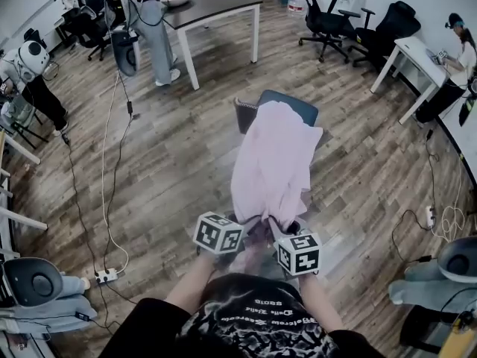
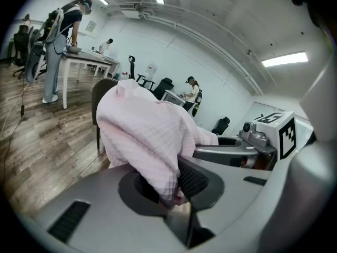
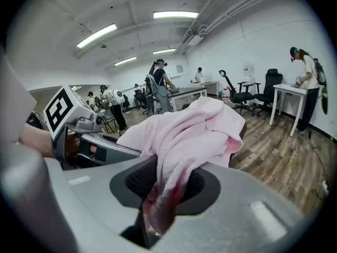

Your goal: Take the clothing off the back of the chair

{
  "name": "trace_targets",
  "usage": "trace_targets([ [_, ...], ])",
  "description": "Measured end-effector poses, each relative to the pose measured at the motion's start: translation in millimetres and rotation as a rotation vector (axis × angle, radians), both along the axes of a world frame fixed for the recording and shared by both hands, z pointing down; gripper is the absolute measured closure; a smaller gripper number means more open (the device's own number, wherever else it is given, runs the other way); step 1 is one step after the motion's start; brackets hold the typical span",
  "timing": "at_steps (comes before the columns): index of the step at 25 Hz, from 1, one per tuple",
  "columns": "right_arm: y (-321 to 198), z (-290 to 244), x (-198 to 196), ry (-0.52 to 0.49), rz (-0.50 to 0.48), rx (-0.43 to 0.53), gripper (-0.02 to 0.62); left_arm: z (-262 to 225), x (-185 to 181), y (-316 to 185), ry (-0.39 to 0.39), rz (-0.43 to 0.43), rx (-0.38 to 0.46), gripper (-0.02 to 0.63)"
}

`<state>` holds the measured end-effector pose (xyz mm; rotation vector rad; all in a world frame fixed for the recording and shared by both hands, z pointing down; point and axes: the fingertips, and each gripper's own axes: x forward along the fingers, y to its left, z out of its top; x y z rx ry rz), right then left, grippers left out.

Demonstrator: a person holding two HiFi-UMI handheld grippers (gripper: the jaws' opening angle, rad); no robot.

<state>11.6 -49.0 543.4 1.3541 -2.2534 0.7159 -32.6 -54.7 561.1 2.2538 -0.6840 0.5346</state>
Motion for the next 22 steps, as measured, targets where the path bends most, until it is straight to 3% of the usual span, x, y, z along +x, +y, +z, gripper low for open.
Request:
trace_targets([
  [8,28.4,-0.3,-15.2,0.000,0.005,-0.002,0.502,-0.8,-12.6,31.0,0.020,-0.005,0.002,0.540],
  [15,53.8,15.7,-38.2,-0.005,-0.048,-0.050,0.502,14.5,-34.6,58.2,-0.006,-0.040,-0.037,0.540],
  [22,57.1,9.1,-60.8,-0.016,-0.090,-0.026,0.503,5.8,-56.2,62.1,-0.007,-0.085,-0.006,0.540],
])
